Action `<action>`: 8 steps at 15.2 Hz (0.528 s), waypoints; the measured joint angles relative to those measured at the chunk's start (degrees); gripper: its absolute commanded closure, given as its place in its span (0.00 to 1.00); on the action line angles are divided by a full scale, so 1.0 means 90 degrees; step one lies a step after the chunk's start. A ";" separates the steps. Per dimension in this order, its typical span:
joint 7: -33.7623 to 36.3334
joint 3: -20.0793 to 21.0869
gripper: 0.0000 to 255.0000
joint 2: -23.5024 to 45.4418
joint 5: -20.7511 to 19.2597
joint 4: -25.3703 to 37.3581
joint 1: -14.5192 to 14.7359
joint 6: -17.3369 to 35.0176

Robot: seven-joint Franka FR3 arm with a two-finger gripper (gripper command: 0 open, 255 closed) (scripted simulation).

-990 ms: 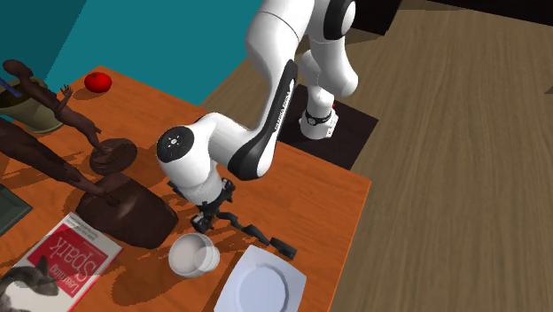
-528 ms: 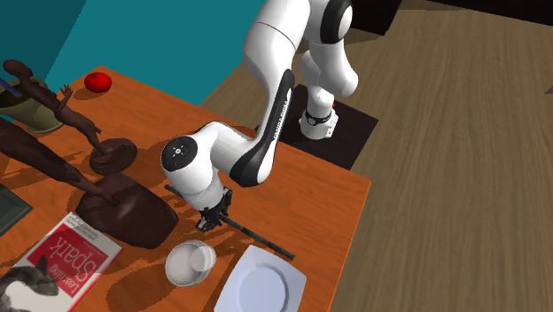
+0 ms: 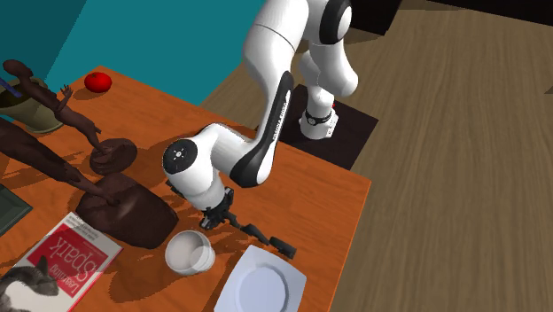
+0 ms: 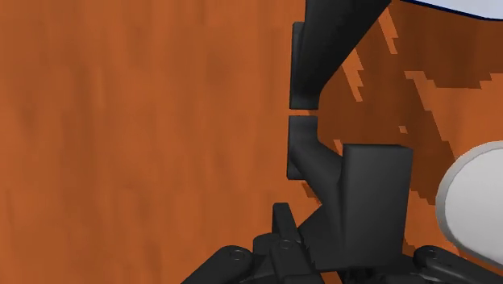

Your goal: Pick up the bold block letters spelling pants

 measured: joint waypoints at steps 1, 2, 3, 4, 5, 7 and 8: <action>-0.0001 0.0010 1.00 -0.0065 0.0018 0.0016 -0.0001 -0.0085; -0.0016 0.0013 1.00 -0.0112 0.0032 0.0036 -0.0010 -0.0152; -0.0016 0.0016 1.00 -0.0135 0.0038 0.0073 -0.0010 -0.0214; -0.0017 0.0020 1.00 -0.0168 0.0045 0.0124 -0.0011 -0.0299; -0.0023 0.0022 1.00 -0.0207 0.0055 0.0175 -0.0016 -0.0388; -0.0021 0.0031 1.00 -0.0287 0.0073 0.0218 -0.0018 -0.0511; -0.0016 0.0033 1.00 -0.0283 0.0071 0.0298 -0.0013 -0.0587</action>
